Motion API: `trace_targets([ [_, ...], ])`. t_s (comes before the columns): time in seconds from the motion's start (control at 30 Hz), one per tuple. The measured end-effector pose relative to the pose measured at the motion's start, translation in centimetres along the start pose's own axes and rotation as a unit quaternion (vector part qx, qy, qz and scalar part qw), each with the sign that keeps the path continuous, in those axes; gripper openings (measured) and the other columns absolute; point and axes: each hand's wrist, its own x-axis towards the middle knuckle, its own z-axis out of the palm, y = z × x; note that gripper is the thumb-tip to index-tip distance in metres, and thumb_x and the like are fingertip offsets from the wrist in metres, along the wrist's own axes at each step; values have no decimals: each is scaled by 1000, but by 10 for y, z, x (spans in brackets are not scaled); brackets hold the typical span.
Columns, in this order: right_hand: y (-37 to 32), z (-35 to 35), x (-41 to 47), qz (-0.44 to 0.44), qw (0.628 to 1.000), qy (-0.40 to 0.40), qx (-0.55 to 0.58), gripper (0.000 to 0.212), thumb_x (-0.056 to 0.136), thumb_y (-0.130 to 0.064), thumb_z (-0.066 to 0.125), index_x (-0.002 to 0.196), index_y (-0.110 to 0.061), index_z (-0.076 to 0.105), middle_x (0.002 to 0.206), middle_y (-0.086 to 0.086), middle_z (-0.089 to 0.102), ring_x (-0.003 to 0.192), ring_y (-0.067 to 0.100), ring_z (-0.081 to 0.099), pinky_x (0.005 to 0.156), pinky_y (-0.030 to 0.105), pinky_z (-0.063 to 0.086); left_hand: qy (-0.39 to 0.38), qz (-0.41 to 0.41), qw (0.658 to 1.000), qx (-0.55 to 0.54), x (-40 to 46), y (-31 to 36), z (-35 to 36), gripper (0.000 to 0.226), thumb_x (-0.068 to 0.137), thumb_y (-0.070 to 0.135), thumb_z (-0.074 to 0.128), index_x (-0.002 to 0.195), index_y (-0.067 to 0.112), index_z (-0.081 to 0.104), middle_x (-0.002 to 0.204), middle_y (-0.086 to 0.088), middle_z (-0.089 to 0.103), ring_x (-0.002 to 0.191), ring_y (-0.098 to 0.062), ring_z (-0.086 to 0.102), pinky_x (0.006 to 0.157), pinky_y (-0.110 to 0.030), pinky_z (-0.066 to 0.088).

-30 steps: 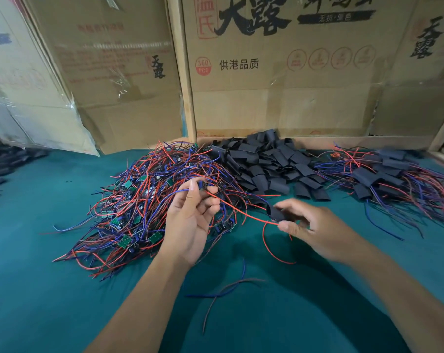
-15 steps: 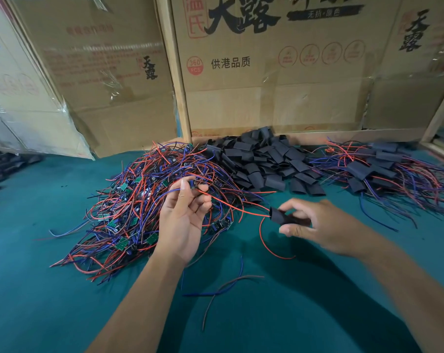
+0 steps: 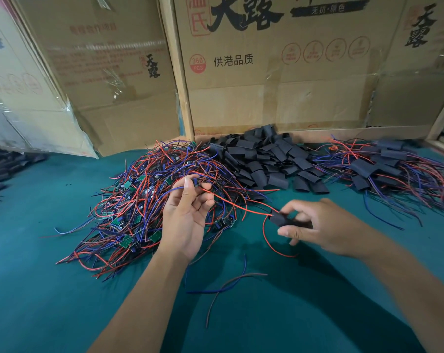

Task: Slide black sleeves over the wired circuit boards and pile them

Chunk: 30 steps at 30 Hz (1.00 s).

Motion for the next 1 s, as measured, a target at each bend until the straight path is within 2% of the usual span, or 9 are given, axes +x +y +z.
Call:
trace_targets([
  [0.37,-1,-3,-2,12,1000,-3,-9,42,78,-72,49,101,-37,53,72,-25,71,53,4,48,56,18,39,14,-3,1000,-2,2,1,-2,20,103,27,48,108,11,60,87,-8,67,70,-15,60,70,-22,55],
  [0.6,-5,-2,-2,9,1000,-4,14,43,76,-72,52,98,-36,57,68,-21,71,48,4,46,52,17,37,2,0,1000,4,-1,1,1,20,102,25,47,103,12,62,86,-8,68,69,-15,60,68,-22,54],
  [0.9,-1,4,0,16,1000,-1,-13,24,86,-60,61,96,-39,54,68,-22,71,51,2,51,53,16,38,-16,-12,1000,-9,0,-1,1,22,93,31,55,101,13,64,83,-6,67,66,-14,59,64,-21,53],
  [1.0,-1,6,1,13,1000,0,-18,27,88,-57,61,103,-36,55,73,-22,72,59,3,55,62,20,41,-25,-17,999,-14,-1,-3,2,21,94,31,54,100,13,65,83,-7,66,66,-14,57,64,-21,53],
])
